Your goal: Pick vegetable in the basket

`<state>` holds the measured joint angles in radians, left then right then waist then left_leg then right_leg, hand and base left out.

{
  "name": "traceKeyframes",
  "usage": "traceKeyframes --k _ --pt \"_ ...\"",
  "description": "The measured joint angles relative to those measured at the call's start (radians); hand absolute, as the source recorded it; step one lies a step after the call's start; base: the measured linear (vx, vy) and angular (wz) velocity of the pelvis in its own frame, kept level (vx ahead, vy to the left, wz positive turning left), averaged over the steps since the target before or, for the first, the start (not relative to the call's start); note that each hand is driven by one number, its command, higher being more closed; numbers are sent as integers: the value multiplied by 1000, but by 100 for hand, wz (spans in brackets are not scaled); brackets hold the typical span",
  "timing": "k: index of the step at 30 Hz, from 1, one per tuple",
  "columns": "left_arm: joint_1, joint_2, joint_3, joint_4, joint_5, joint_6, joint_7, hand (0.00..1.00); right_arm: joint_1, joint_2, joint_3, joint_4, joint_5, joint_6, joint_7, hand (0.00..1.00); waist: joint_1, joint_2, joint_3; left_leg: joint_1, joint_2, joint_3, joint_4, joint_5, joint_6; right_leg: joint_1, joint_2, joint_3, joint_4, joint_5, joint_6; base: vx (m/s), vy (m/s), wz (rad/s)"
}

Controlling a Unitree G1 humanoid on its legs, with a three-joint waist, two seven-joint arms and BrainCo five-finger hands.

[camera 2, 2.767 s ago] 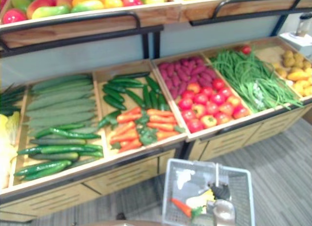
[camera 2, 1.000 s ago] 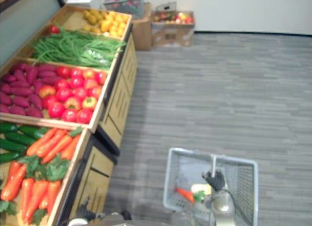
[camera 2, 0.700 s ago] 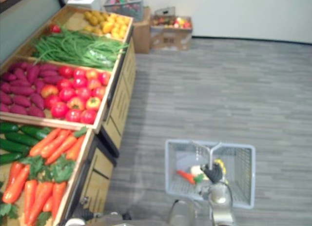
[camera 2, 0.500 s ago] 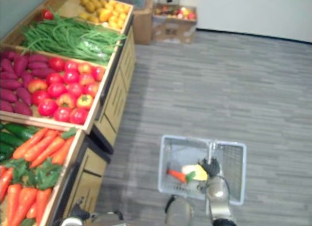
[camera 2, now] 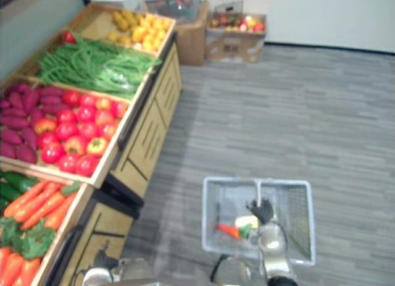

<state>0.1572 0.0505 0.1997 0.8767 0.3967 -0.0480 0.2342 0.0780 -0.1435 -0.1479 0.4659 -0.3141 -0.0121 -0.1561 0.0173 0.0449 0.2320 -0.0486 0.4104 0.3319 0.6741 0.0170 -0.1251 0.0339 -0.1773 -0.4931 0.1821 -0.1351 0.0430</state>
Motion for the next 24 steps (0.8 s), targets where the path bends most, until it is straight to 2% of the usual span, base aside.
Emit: traceKeyframes --k 1,2,3,4,10,14,15,24 --pt "-8 -18 4 -5 2 -7 -7 0 -4 -13 -5 13 0 11 1 100 5 3 0 -47 -129 119 -216 -141 -20 33 -9 39 -38 24 4 496 89 -74" --pt "-8 -19 3 -3 8 -4 -11 0 0 -13 -11 14 0 15 1 100 3 6 -2 -45 -178 122 -346 -109 0 43 -12 41 -39 26 8 836 424 -41" --pt "-6 8 5 1 18 17 -14 0 5 17 -36 16 -1 20 5 100 16 -27 -12 -18 -262 149 -449 -41 71 86 -47 48 -70 36 56 515 373 20" --pt "41 0 4 9 19 40 -9 0 5 26 -34 17 -1 20 6 100 14 -4 -11 39 -248 148 -525 -32 65 116 -17 53 -80 37 57 404 293 27" --pt "40 0 2 22 19 41 -5 0 5 25 -22 22 -1 20 6 100 13 -3 -12 56 -262 147 -604 25 61 107 -9 56 -99 37 58 -75 1 -1" --pt "42 -2 -5 24 21 49 -5 0 7 27 -17 25 -1 20 6 100 13 0 -14 80 -282 118 -716 68 60 89 7 59 -116 41 64 -100 20 -2" --pt "42 31 -57 42 43 51 -8 0 39 75 -39 60 10 21 -1 100 14 -34 -52 98 -330 70 -771 68 85 75 -12 84 -126 54 102 -58 16 1" --pt "43 31 -49 42 37 50 -10 0 40 75 -46 63 40 21 -2 100 14 -38 -50 99 -340 62 -778 68 85 74 -27 68 -118 53 103 0 0 2"
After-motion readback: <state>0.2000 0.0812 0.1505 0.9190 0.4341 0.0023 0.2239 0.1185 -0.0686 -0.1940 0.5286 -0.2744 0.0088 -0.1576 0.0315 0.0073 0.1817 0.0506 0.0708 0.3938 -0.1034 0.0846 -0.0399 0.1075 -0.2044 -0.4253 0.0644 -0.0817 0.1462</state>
